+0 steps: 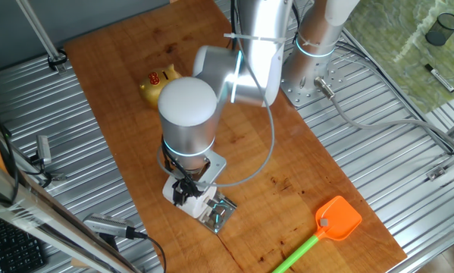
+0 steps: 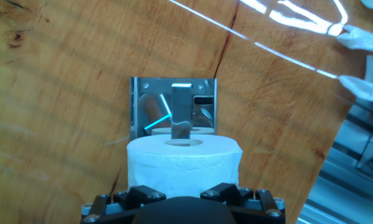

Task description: Take the roll of paper down from the shelf

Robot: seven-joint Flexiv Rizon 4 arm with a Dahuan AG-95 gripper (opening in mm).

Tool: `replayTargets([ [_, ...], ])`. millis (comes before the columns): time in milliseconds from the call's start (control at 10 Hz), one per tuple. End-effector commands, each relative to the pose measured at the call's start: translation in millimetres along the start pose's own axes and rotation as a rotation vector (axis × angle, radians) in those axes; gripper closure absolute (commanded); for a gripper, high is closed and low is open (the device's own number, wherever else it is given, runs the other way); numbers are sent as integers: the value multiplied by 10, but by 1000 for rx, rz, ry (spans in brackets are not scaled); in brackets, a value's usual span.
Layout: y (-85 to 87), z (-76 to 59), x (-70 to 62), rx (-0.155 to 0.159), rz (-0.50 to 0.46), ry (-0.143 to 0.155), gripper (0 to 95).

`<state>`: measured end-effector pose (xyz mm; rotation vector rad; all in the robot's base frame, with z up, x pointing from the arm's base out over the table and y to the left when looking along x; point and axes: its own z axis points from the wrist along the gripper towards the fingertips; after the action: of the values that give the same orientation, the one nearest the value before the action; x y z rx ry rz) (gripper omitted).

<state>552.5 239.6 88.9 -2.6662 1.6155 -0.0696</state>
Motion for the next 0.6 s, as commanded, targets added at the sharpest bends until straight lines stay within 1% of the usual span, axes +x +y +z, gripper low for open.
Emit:
replayTargets([
  [100,-3,15,11,1,0,1,950],
  [600,24,9,46,0,-1,2,950],
])
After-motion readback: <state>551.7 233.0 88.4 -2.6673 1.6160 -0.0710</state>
